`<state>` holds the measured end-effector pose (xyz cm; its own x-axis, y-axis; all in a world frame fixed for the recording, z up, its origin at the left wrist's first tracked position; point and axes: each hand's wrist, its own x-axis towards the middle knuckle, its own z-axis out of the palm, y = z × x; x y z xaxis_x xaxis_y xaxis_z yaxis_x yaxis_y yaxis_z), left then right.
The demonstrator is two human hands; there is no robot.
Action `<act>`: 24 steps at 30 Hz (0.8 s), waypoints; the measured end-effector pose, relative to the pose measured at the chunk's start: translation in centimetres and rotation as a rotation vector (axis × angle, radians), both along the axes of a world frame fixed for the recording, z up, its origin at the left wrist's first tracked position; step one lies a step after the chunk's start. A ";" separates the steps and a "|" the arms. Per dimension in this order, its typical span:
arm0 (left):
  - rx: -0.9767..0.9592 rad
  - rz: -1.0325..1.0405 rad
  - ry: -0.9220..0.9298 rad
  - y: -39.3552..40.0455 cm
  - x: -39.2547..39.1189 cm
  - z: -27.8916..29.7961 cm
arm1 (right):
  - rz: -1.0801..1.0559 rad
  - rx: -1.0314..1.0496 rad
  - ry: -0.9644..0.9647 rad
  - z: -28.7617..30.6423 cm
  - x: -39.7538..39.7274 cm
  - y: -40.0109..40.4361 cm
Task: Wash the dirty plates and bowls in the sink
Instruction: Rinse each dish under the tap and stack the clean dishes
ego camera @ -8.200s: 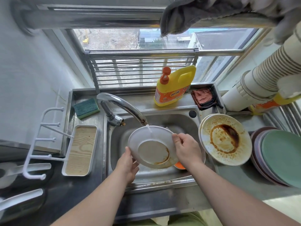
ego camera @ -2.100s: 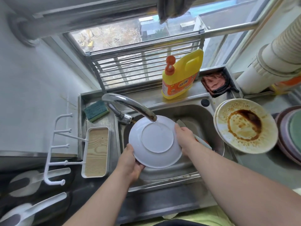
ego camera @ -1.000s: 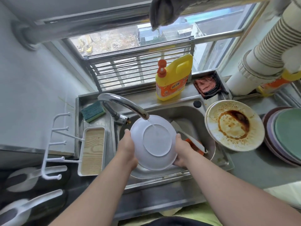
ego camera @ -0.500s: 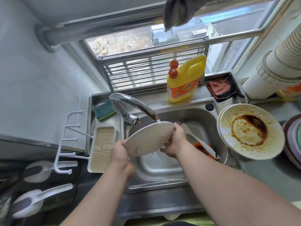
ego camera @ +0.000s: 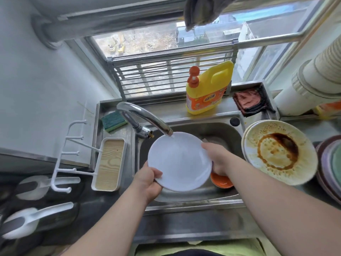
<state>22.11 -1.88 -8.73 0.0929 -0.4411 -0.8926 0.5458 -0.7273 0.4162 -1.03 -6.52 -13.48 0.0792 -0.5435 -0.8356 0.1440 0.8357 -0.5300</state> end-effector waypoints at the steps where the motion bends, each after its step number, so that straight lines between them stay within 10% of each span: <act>1: 0.003 -0.026 -0.005 0.0 -0.4 -0.2 | 0.014 -0.014 0.049 -0.1 -0.4 0.2; 17: -0.065 -0.173 0.203 -0.4 -2.5 0.4 | -0.278 -0.289 0.457 5.6 -2.3 4.4; 24: -0.309 -0.365 0.007 -3.1 0.3 2.9 | -0.422 -0.145 0.393 4.6 1.4 4.4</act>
<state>22.42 -4.99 -5.79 -0.1235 -0.6888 -0.7143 0.2813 -0.7146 0.6405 0.40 -2.08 -8.90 -0.4690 -0.5716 -0.6733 0.2176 0.6640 -0.7154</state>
